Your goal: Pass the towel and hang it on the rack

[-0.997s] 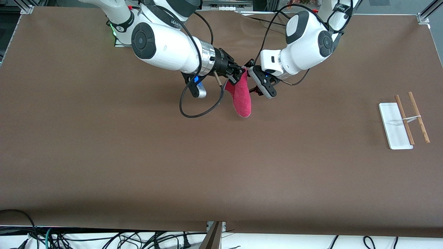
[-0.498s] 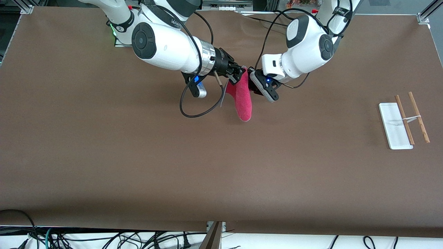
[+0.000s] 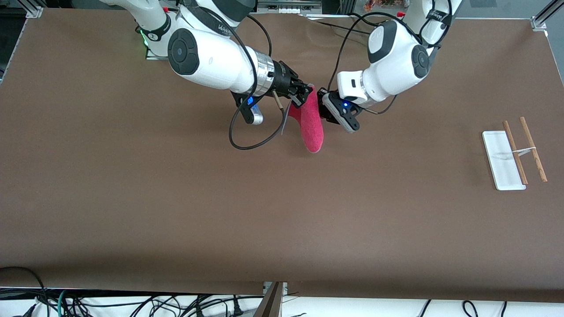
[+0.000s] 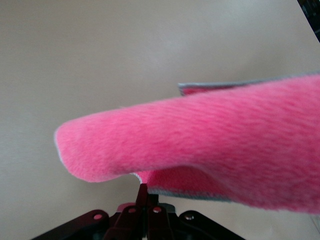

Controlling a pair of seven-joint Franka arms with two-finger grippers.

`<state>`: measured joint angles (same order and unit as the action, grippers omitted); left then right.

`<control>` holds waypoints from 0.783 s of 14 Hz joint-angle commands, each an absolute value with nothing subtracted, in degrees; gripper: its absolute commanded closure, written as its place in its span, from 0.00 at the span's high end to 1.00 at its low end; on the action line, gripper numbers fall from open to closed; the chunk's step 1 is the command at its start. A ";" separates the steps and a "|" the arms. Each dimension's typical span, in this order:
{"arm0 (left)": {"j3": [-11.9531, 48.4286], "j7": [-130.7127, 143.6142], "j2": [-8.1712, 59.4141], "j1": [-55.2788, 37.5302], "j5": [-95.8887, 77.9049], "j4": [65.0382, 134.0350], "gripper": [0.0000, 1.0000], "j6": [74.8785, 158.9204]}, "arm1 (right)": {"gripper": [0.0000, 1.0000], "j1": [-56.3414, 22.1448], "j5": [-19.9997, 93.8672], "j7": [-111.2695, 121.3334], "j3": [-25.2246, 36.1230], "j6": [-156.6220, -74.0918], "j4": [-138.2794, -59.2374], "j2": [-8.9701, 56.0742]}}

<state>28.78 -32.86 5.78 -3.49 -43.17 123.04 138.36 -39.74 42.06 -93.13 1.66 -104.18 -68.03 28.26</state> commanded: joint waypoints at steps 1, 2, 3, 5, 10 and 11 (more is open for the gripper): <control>29.00 -33.05 5.45 0.60 -43.95 121.38 0.00 137.90 | 0.00 -40.25 42.63 -94.92 2.11 -103.97 -65.92 29.27; 28.92 -33.05 5.45 1.40 -43.86 121.20 0.00 137.29 | 0.00 -40.43 42.71 -95.10 2.11 -103.97 -65.92 29.27; 28.92 -33.13 5.45 2.54 -43.77 120.68 0.00 136.50 | 0.00 -40.52 42.71 -95.45 2.11 -103.97 -65.92 29.27; 28.83 -33.22 5.62 3.51 -43.77 119.71 0.00 135.09 | 0.00 -40.60 42.71 -96.06 2.11 -103.97 -63.99 29.35; 28.48 -33.05 5.54 5.79 -41.42 117.96 0.00 131.68 | 0.00 -40.52 42.71 -96.42 2.11 -103.97 -63.72 29.71; 28.56 -32.87 5.54 7.19 -38.53 116.56 0.00 129.14 | 0.04 -40.52 42.71 -96.42 2.20 -103.97 -63.72 29.71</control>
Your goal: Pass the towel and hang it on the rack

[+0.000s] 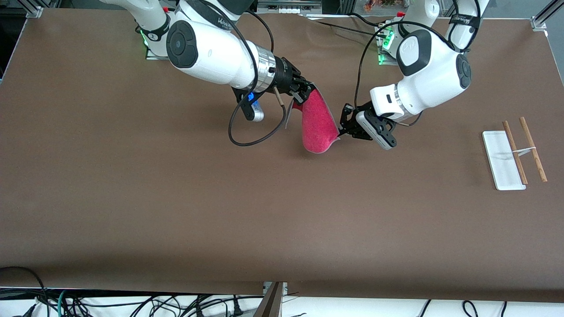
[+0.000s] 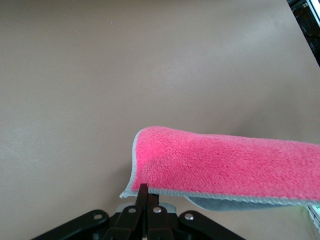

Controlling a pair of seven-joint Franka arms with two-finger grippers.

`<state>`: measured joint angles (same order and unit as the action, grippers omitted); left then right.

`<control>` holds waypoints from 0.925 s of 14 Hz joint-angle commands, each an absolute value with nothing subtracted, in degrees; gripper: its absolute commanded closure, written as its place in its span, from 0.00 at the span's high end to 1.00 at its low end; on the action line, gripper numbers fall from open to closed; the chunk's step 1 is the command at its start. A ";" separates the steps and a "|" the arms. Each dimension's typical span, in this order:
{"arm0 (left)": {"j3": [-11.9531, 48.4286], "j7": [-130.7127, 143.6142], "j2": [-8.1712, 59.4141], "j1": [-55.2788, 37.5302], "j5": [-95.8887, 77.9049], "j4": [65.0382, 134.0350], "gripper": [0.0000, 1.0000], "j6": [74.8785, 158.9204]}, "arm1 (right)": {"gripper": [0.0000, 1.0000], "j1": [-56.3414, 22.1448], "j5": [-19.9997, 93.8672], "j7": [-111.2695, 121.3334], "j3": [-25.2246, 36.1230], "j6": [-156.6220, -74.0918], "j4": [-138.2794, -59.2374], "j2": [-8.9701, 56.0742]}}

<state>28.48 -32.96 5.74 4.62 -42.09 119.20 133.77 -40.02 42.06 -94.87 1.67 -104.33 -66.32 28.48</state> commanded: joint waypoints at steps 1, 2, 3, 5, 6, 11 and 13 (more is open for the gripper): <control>28.56 -32.70 5.54 7.82 -37.19 115.93 0.00 127.72 | 0.63 -40.52 42.71 -96.42 2.20 -104.06 -63.72 29.71; 28.48 -32.70 5.54 8.00 -37.18 115.93 0.00 127.36 | 1.00 -40.52 42.54 -96.07 2.28 -104.24 -63.63 29.71; 28.48 -32.70 5.45 8.09 -37.09 115.93 0.00 127.18 | 1.00 -40.52 42.54 -95.98 2.29 -104.59 -63.63 29.71; 28.48 -32.78 5.45 8.09 -37.09 115.93 0.00 126.39 | 1.00 -40.17 42.45 -95.80 2.81 -104.15 -62.41 29.62; 28.39 -32.78 5.45 8.17 -37.00 115.93 0.00 126.04 | 1.00 -39.82 42.28 -95.71 3.07 -103.89 -62.14 29.53; 28.30 -31.82 5.80 9.22 -32.73 112.60 0.00 123.93 | 1.00 -38.06 29.83 -85.38 3.60 -100.55 -62.14 28.21; 28.21 -30.51 5.98 10.71 -26.57 109.70 0.00 120.26 | 1.00 -36.04 26.73 -76.95 3.52 -98.01 -62.23 28.21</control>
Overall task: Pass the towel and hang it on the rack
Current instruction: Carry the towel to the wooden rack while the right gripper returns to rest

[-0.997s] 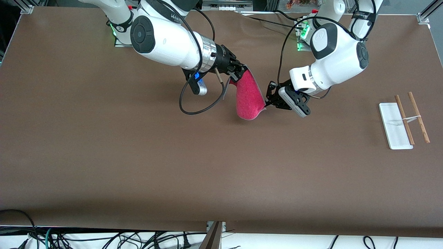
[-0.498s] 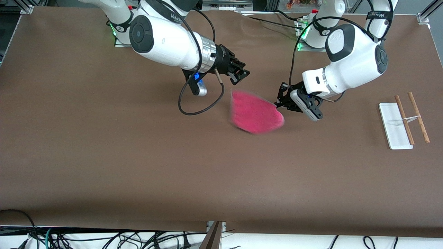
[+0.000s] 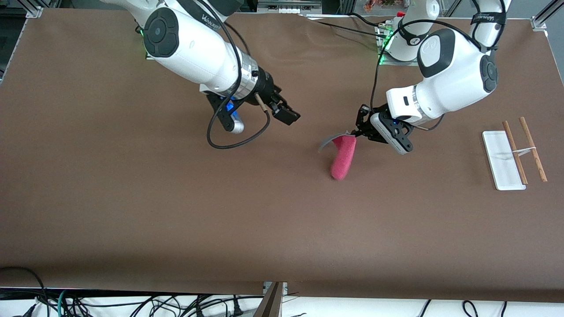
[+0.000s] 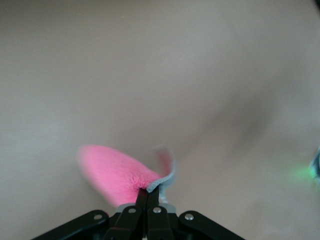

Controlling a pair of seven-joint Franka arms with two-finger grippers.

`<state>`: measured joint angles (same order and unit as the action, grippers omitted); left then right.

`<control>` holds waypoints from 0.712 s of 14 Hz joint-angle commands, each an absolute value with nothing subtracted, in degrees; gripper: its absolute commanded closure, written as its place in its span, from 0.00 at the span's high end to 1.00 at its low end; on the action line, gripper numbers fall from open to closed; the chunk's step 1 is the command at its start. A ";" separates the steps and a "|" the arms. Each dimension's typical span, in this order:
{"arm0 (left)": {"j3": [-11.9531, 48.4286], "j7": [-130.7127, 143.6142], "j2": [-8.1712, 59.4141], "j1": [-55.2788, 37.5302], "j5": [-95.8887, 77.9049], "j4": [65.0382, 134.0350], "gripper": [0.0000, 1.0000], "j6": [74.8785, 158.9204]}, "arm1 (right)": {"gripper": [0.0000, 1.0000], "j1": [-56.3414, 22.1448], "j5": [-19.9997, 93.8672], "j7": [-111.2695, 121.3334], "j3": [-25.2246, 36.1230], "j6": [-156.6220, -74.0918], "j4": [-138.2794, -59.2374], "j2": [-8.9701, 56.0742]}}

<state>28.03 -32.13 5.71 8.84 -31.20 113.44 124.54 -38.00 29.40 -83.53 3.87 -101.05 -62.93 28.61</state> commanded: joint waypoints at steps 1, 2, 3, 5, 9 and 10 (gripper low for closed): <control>28.21 -29.63 6.24 11.33 -24.28 108.99 0.00 119.36 | 1.00 -34.90 25.76 -72.55 3.52 -96.69 -62.23 28.21; 28.21 -28.49 7.11 11.86 -21.82 107.94 0.00 119.18 | 1.00 -34.37 24.19 -68.51 3.60 -95.37 -62.31 27.86; 28.21 -27.35 7.47 12.39 -19.27 107.06 0.00 118.31 | 1.00 -33.67 22.17 -64.73 3.69 -93.62 -62.49 27.25; 28.04 -26.55 8.69 14.05 -15.31 103.99 0.00 115.24 | 1.00 -33.31 20.74 -55.86 6.31 -88.18 -62.67 26.37; 28.04 -26.72 12.65 18.97 -6.00 97.39 0.00 109.79 | 1.00 -33.40 16.01 -39.24 11.33 -83.15 -64.93 23.57; 28.04 -26.81 13.00 20.55 -3.63 96.86 0.00 109.60 | 1.00 -33.40 14.52 -35.02 12.12 -83.06 -66.95 21.90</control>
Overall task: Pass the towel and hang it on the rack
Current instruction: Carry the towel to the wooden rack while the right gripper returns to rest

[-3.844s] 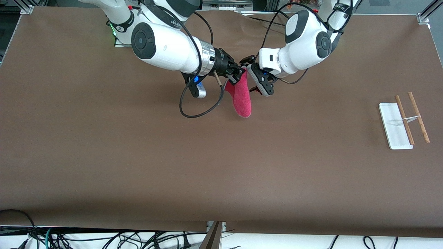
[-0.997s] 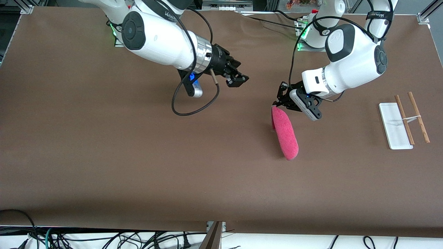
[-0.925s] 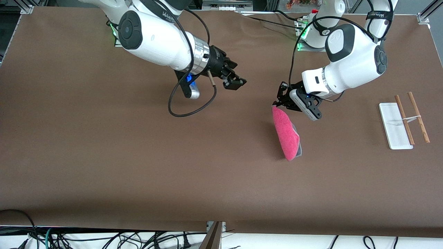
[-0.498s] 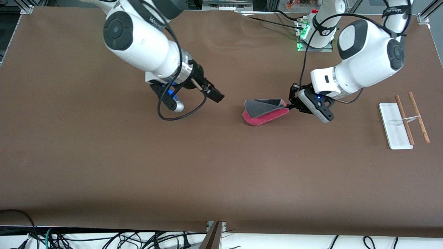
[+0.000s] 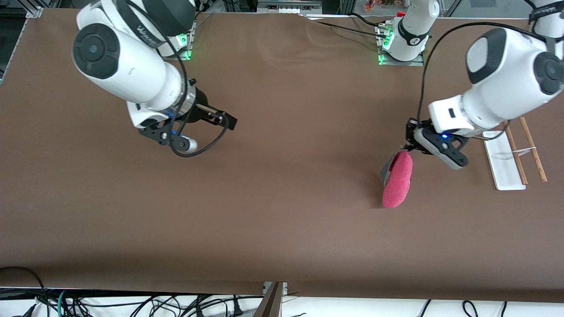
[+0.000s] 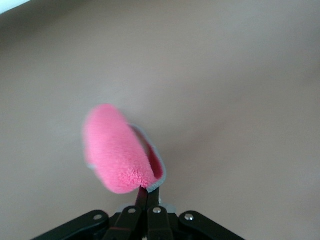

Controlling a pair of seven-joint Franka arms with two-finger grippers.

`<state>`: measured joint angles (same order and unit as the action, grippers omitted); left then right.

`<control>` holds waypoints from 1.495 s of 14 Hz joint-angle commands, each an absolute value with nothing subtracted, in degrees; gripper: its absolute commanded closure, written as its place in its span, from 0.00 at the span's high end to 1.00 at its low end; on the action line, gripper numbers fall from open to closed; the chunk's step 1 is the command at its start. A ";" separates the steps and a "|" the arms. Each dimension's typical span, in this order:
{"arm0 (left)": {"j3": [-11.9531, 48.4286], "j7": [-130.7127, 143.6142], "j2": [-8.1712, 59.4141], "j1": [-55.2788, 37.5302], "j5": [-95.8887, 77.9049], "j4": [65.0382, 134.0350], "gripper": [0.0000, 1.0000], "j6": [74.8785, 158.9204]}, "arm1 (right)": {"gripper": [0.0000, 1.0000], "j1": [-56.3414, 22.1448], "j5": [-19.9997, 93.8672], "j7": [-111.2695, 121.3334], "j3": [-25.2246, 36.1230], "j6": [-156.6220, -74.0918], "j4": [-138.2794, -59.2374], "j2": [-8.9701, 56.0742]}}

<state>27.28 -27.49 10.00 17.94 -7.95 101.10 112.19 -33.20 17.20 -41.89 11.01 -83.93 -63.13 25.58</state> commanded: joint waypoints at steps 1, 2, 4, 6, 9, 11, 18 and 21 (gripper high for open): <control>28.04 -26.81 13.27 22.39 -1.52 96.51 0.00 109.51 | 1.00 -33.22 13.37 -30.80 12.74 -83.06 -68.10 21.19; 28.04 -26.81 13.45 24.41 0.59 96.33 0.00 109.51 | 1.00 -32.70 12.23 -27.19 13.18 -83.14 -69.86 19.79; 27.95 -27.07 14.32 27.67 5.16 95.46 0.00 109.60 | 1.00 -30.77 8.81 -21.47 13.10 -84.19 -74.60 16.45; 27.60 -27.33 15.02 31.01 8.68 93.96 0.00 109.51 | 1.00 -27.35 7.82 -15.15 12.57 -85.16 -78.99 13.29; 27.16 -30.22 17.04 35.84 14.66 91.59 0.00 109.51 | 1.00 -20.77 3.71 -8.01 8.90 -90.85 -90.57 5.13; 25.76 -34.78 18.63 39.18 16.52 90.27 0.00 109.51 | 1.00 -13.92 1.42 -6.69 2.41 -94.47 -96.92 0.19; 25.40 -49.46 19.34 50.61 16.52 90.00 0.00 98.70 | 1.00 -11.43 -1.23 -6.50 -0.53 -94.31 -94.75 0.35; 24.96 -52.90 22.66 55.00 16.70 87.72 0.00 101.24 | 1.00 -11.16 -0.79 -6.15 0.78 -94.22 -94.22 0.53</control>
